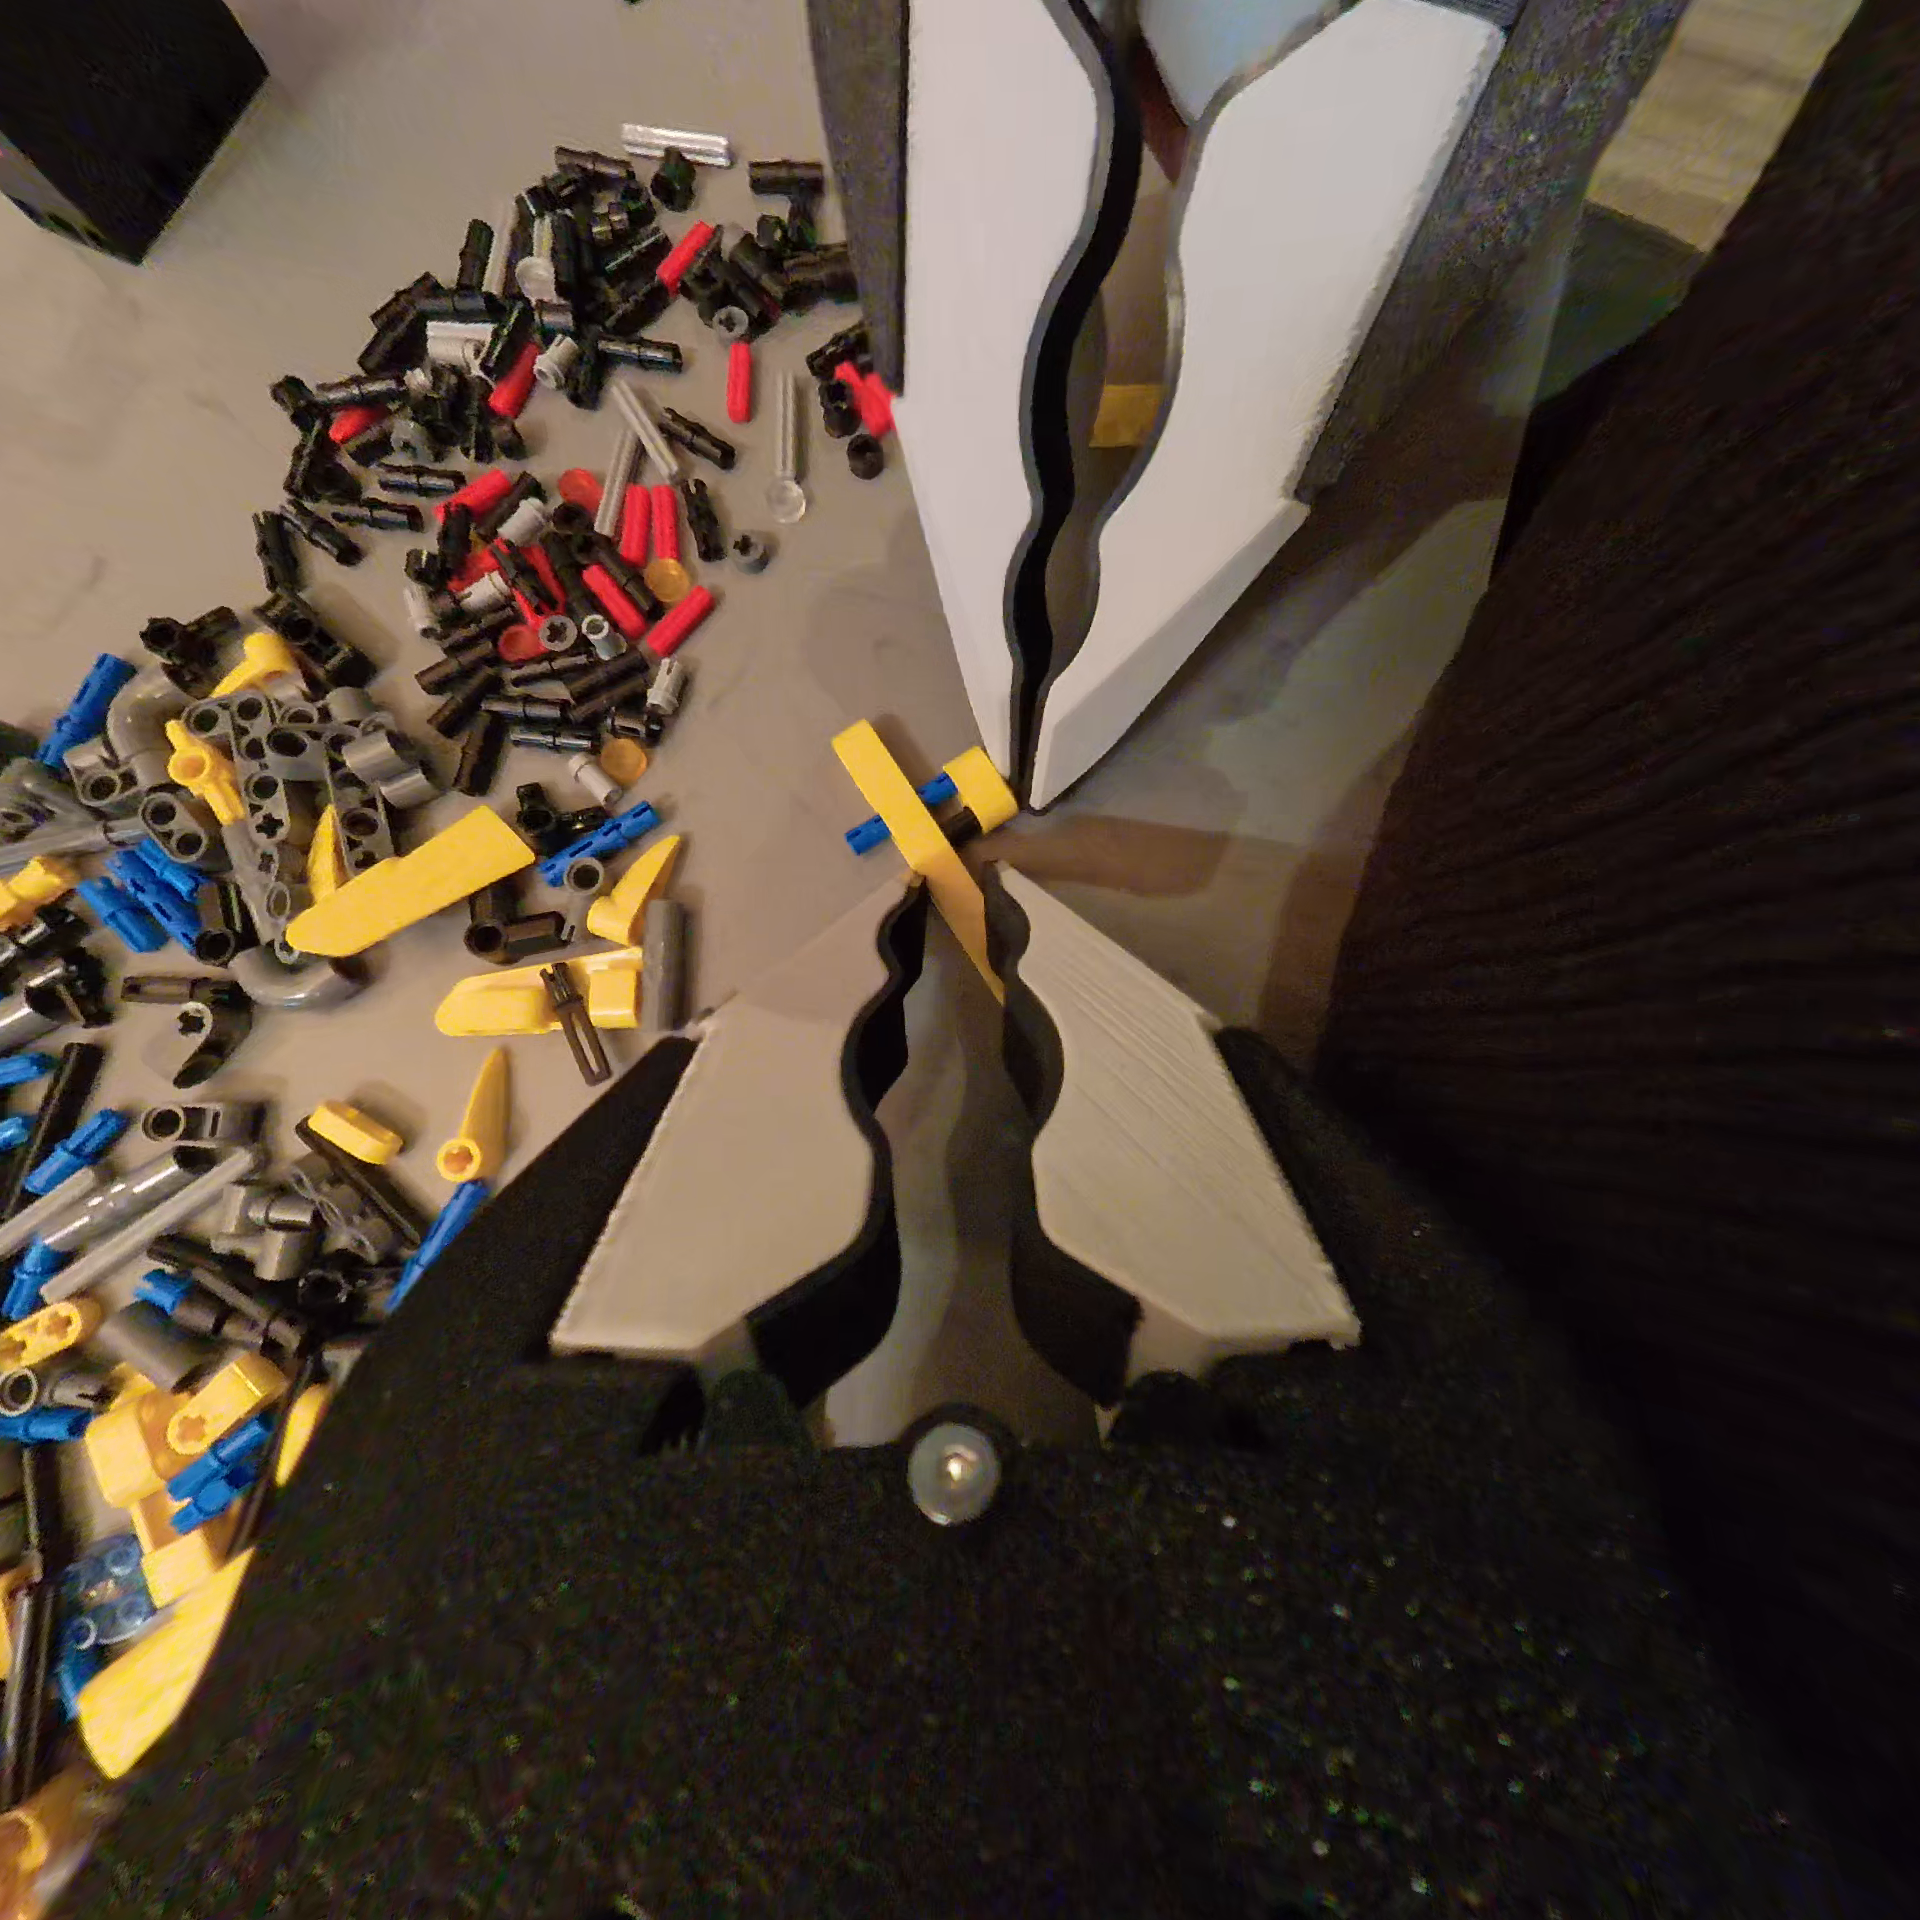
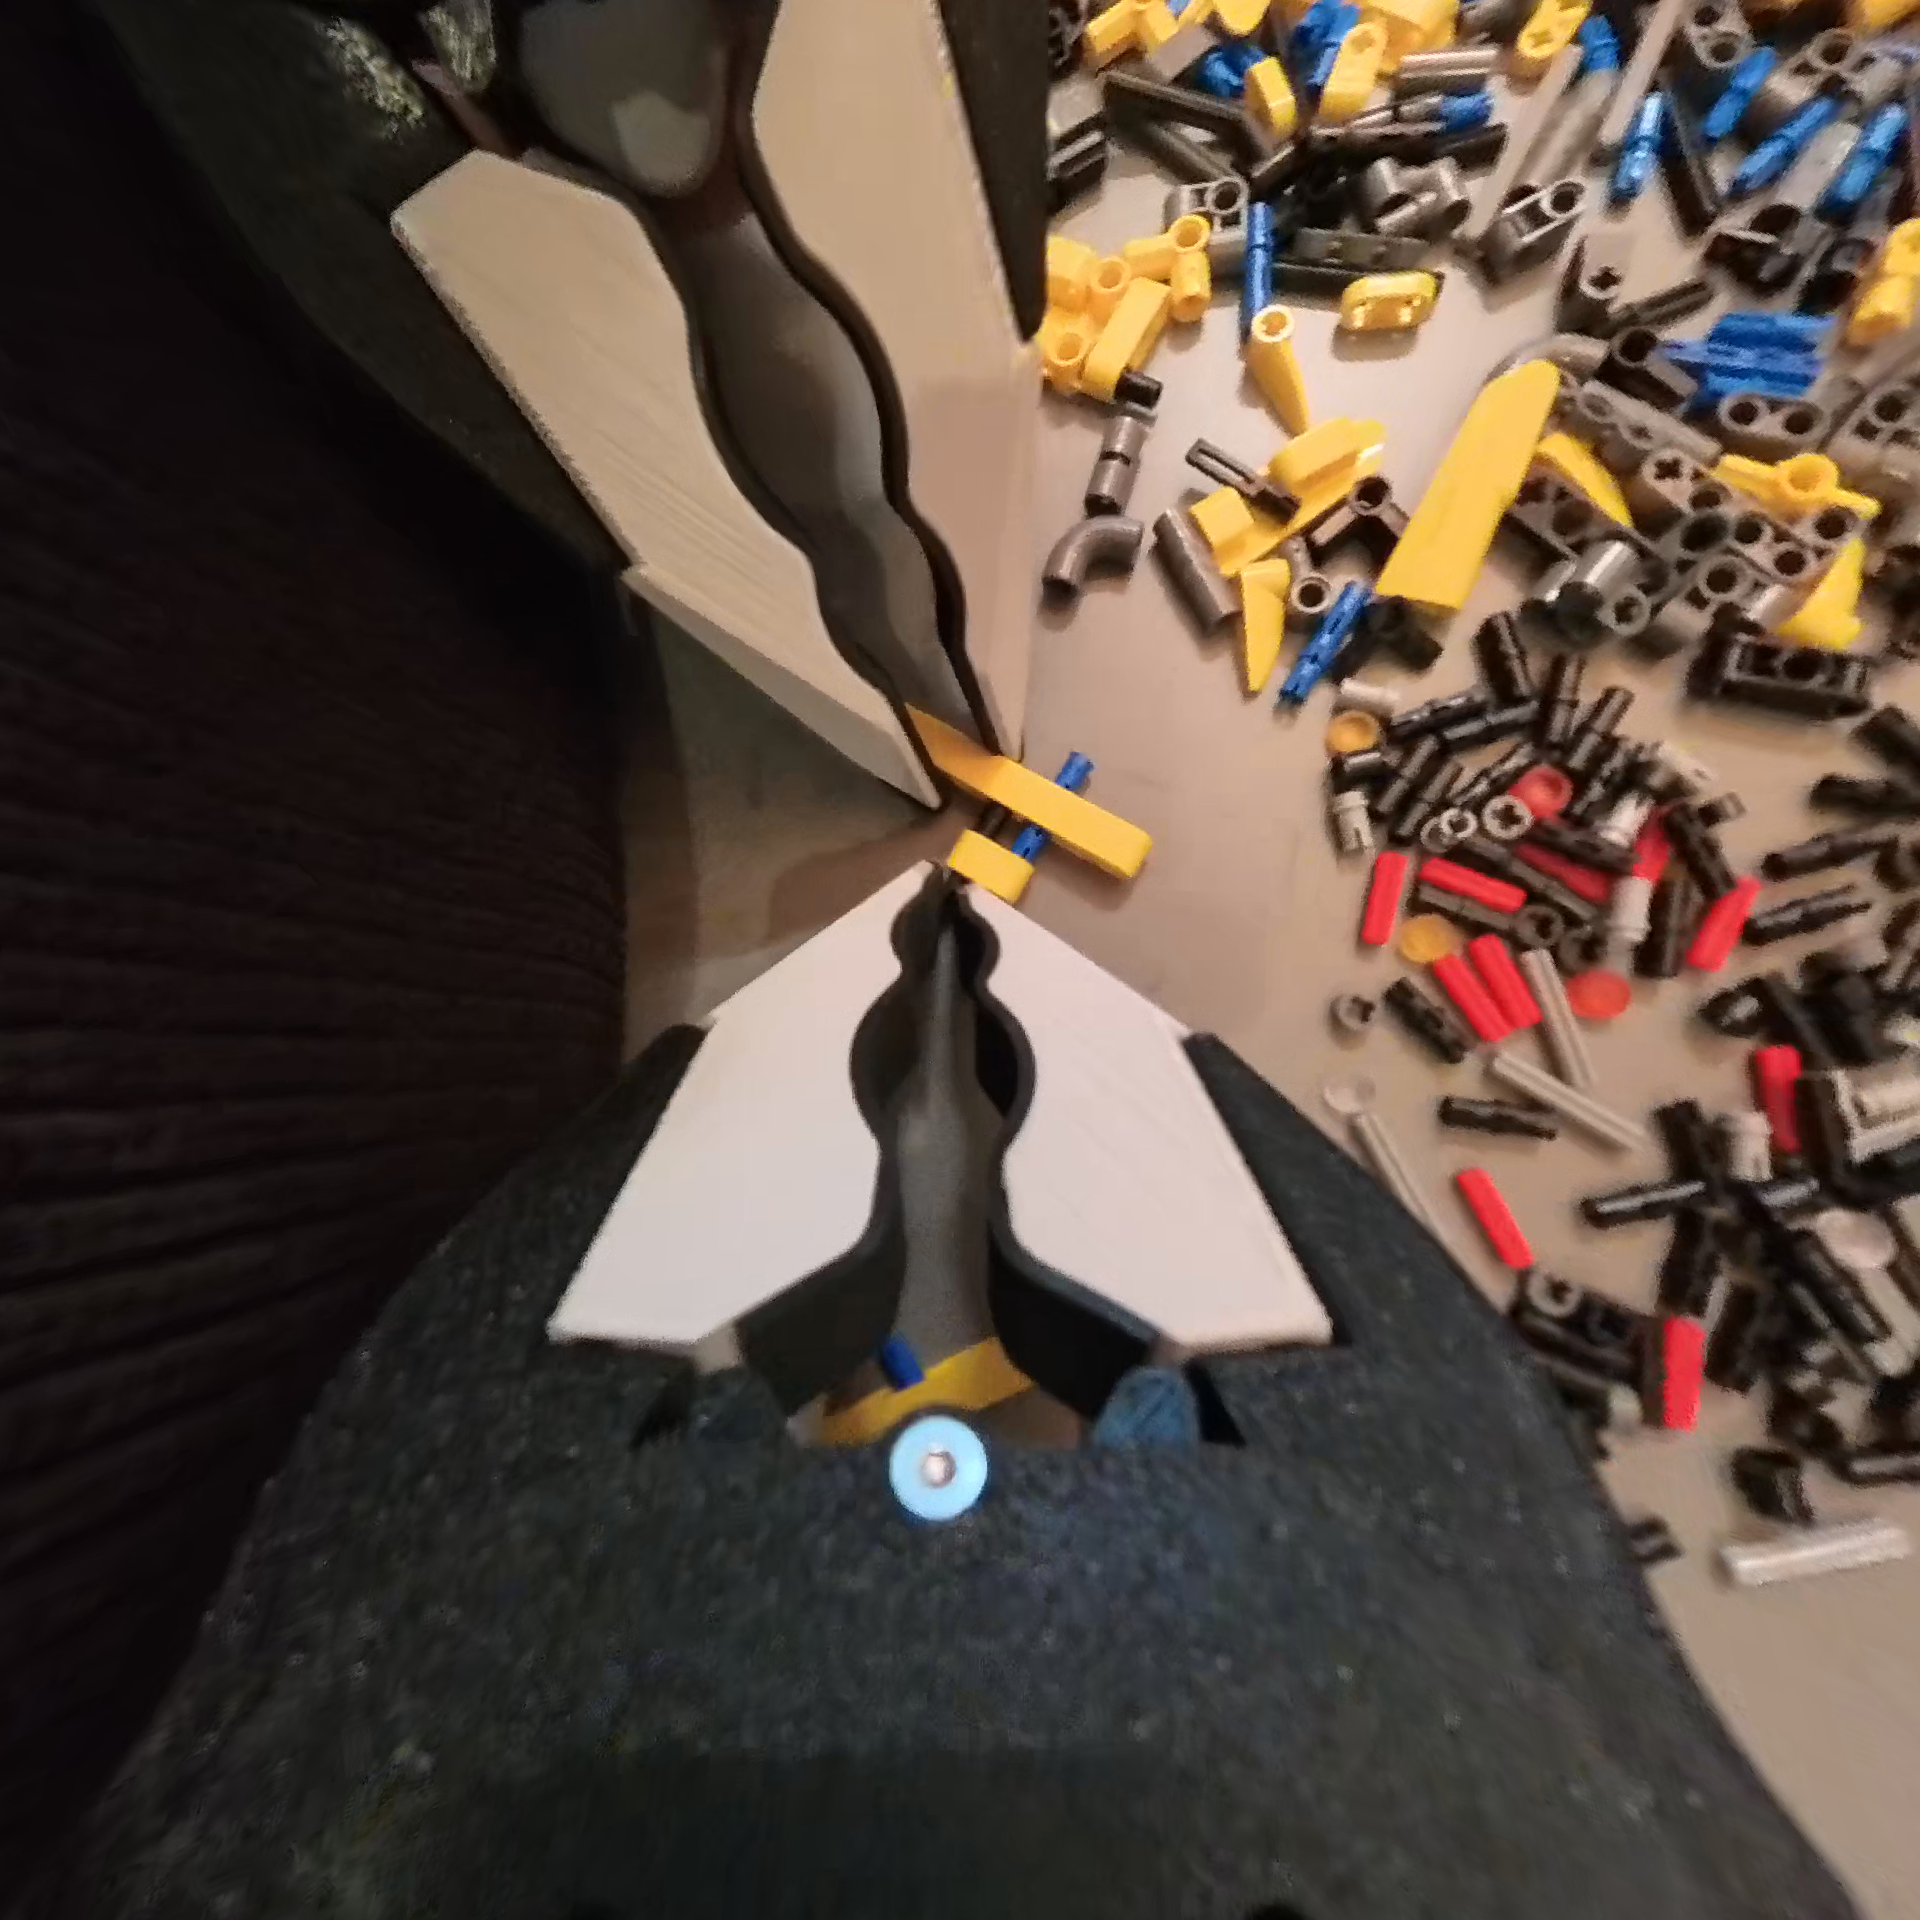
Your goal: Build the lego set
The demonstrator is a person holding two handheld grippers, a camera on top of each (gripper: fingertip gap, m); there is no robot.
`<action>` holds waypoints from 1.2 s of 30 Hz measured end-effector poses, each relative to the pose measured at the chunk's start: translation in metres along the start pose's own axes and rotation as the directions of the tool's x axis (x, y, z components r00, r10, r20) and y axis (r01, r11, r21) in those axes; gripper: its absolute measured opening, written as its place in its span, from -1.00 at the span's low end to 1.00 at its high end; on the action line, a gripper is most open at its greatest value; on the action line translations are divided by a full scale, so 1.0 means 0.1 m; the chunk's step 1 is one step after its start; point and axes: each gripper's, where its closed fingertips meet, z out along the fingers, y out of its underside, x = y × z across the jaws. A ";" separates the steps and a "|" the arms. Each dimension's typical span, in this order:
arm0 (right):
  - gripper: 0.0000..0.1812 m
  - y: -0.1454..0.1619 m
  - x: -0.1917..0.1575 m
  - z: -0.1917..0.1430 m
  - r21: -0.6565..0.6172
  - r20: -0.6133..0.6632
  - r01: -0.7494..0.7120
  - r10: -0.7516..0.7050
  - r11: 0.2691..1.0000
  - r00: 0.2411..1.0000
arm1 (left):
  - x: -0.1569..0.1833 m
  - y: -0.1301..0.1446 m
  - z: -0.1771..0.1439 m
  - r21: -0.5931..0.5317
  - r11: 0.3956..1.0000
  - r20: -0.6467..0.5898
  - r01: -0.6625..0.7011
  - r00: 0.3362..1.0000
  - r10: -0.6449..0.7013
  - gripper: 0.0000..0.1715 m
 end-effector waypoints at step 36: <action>-0.76 0.02 0.05 -0.18 0.166 -0.264 -0.058 0.101 0.984 0.959 | -0.05 0.05 -0.06 0.041 0.984 0.104 0.172 0.979 -0.176 -0.77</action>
